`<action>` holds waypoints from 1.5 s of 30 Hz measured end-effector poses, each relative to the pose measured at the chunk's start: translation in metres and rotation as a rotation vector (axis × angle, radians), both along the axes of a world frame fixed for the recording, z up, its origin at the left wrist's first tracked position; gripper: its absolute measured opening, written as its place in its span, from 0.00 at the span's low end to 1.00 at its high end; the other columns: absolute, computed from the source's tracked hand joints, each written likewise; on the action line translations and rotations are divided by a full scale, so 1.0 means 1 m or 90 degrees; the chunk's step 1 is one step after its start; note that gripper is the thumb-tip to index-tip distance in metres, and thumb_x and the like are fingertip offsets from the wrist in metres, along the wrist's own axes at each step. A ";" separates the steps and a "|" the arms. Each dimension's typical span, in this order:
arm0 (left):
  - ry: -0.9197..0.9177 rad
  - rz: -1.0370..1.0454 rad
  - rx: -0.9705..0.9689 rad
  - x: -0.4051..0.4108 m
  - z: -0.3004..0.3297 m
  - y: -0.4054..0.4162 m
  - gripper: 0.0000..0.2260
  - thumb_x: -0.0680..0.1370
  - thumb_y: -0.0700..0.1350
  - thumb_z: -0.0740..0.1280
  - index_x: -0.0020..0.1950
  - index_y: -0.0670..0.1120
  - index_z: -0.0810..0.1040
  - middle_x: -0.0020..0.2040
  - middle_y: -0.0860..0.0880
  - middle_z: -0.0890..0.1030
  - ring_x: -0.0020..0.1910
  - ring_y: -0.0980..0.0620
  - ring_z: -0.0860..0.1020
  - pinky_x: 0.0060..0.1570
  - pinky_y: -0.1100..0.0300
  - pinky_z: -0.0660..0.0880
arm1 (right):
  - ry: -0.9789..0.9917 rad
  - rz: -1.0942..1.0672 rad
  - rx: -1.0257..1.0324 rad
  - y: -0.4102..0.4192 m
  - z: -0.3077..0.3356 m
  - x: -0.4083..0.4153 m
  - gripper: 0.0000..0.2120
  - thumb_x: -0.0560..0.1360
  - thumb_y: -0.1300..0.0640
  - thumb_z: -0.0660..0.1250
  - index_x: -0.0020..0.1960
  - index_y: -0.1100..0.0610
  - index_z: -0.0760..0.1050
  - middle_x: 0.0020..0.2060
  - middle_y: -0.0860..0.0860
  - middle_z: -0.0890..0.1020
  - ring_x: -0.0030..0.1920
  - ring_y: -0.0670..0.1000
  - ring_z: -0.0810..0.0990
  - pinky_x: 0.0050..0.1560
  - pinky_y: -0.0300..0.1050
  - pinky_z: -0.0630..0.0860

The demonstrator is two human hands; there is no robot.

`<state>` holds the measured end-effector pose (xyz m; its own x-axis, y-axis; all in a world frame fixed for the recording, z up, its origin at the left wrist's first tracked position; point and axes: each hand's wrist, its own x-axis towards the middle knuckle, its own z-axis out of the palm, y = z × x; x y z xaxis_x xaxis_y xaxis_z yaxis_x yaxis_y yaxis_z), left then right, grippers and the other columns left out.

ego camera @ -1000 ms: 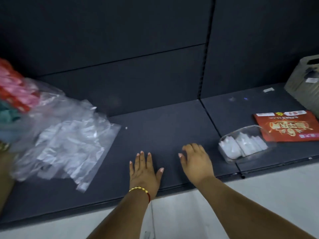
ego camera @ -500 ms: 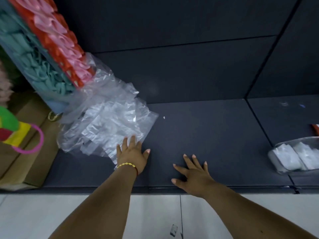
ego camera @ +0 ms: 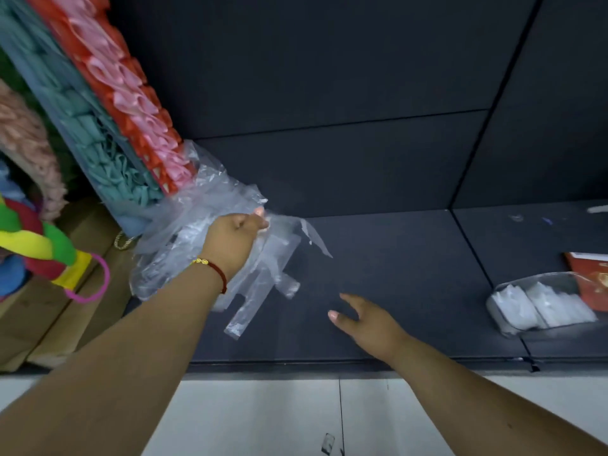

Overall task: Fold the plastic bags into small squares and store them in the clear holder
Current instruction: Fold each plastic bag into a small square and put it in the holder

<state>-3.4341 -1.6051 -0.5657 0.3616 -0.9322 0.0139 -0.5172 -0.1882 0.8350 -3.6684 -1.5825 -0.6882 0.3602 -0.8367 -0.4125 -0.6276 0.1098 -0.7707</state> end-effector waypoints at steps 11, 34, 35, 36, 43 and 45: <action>0.363 -0.144 0.125 -0.051 0.093 0.061 0.18 0.77 0.54 0.67 0.39 0.41 0.86 0.40 0.43 0.85 0.37 0.50 0.82 0.39 0.63 0.80 | -0.188 -0.117 -0.155 0.021 0.132 -0.017 0.48 0.65 0.43 0.78 0.78 0.48 0.57 0.74 0.45 0.62 0.73 0.46 0.63 0.72 0.48 0.65; 0.456 0.000 0.028 -0.091 0.125 0.187 0.40 0.73 0.33 0.71 0.80 0.51 0.56 0.60 0.42 0.82 0.54 0.44 0.82 0.63 0.47 0.75 | -0.272 -0.357 0.097 0.103 0.226 -0.075 0.16 0.82 0.59 0.59 0.38 0.60 0.75 0.31 0.52 0.78 0.25 0.46 0.73 0.21 0.35 0.65; 0.439 0.003 0.020 -0.089 0.121 0.188 0.41 0.73 0.29 0.69 0.79 0.54 0.56 0.60 0.43 0.81 0.48 0.45 0.84 0.57 0.52 0.79 | -0.286 -0.366 0.118 0.107 0.227 -0.078 0.16 0.83 0.58 0.58 0.38 0.60 0.75 0.31 0.51 0.78 0.26 0.46 0.73 0.24 0.38 0.67; 0.431 -0.007 0.016 -0.086 0.116 0.189 0.41 0.73 0.27 0.69 0.78 0.56 0.58 0.62 0.42 0.80 0.44 0.45 0.85 0.48 0.57 0.82 | -0.305 -0.381 0.140 0.108 0.223 -0.082 0.16 0.83 0.57 0.58 0.38 0.59 0.74 0.30 0.50 0.78 0.28 0.47 0.73 0.28 0.40 0.68; 0.365 -0.023 0.002 -0.082 0.099 0.188 0.13 0.77 0.29 0.66 0.59 0.40 0.79 0.34 0.43 0.83 0.28 0.53 0.79 0.26 0.67 0.74 | -0.289 -0.465 0.151 0.107 0.201 -0.084 0.22 0.81 0.44 0.59 0.40 0.61 0.73 0.30 0.54 0.79 0.34 0.51 0.73 0.43 0.46 0.72; 0.358 -0.002 -0.005 -0.079 0.094 0.184 0.08 0.77 0.31 0.67 0.55 0.36 0.80 0.34 0.45 0.84 0.32 0.52 0.79 0.31 0.67 0.75 | -0.288 -0.466 0.074 0.104 0.195 -0.085 0.19 0.79 0.43 0.63 0.45 0.60 0.75 0.36 0.58 0.81 0.35 0.57 0.76 0.39 0.48 0.72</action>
